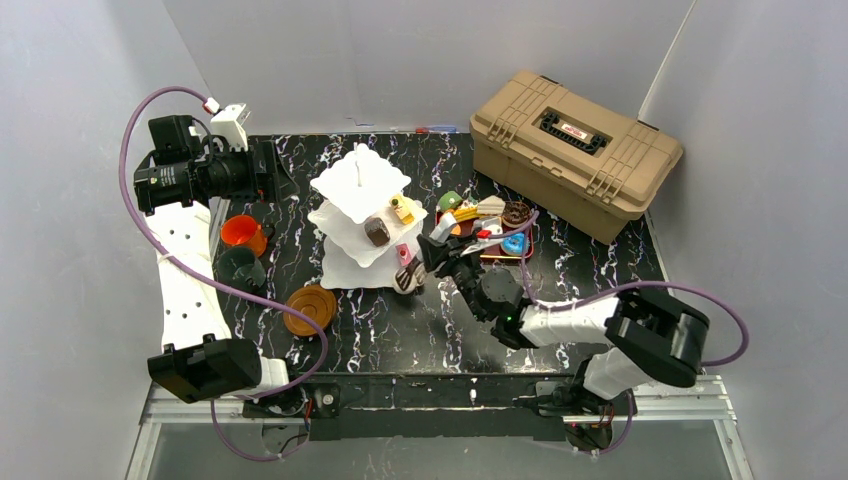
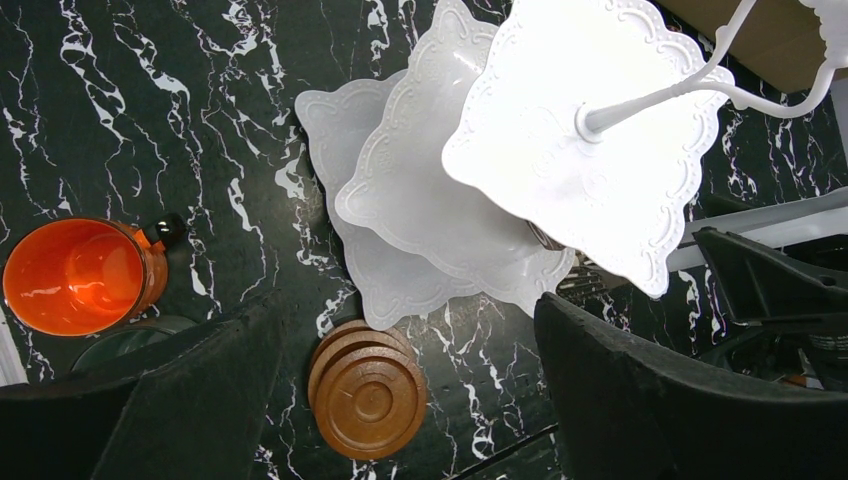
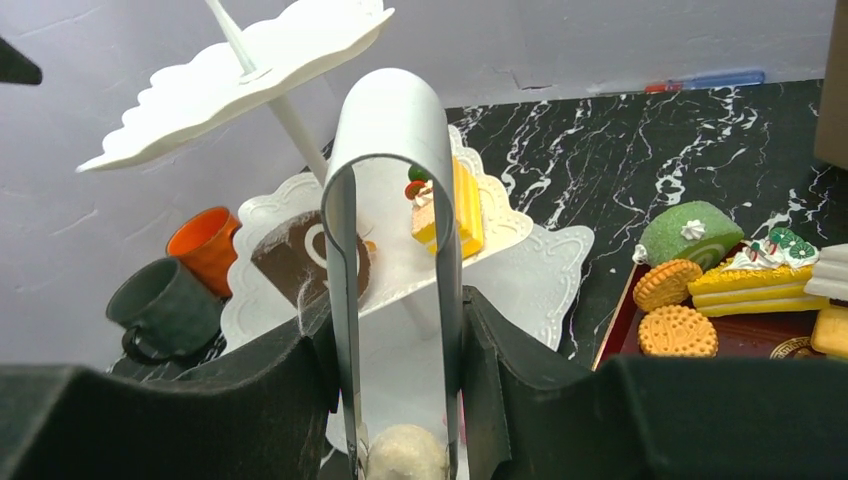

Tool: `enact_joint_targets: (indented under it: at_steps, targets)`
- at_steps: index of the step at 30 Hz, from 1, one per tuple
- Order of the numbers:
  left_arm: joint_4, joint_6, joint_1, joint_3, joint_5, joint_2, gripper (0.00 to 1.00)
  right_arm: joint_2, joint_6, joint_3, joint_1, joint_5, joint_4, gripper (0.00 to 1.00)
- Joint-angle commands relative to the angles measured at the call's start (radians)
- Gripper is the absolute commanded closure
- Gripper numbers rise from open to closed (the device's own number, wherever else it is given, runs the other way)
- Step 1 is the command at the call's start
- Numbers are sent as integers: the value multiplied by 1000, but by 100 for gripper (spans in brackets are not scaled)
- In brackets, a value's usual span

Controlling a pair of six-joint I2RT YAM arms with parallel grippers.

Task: Serve the afternoon tea
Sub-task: Place the desert on the desert table.

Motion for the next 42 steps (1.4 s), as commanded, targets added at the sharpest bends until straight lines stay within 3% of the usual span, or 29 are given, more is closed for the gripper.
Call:
enact_joint_targets:
  at_steps: [1,15,20,24,36,42]
  targets:
    - [-19,10,-1,18,17,-28,9,78,-29,79,30,139,232,99]
    - [-41,50,-2,17,-4,-28,9,309,-99,175,54,248,467,99]
    - [-42,52,-2,16,-4,-25,9,353,-115,177,58,260,494,85]
    - [-41,49,-2,19,-1,-25,9,364,-137,177,62,265,523,63]
    - [-41,34,-1,39,9,-13,9,278,-136,166,73,193,442,44]
    - [-43,33,-1,39,13,-15,9,238,-130,150,73,180,423,44]
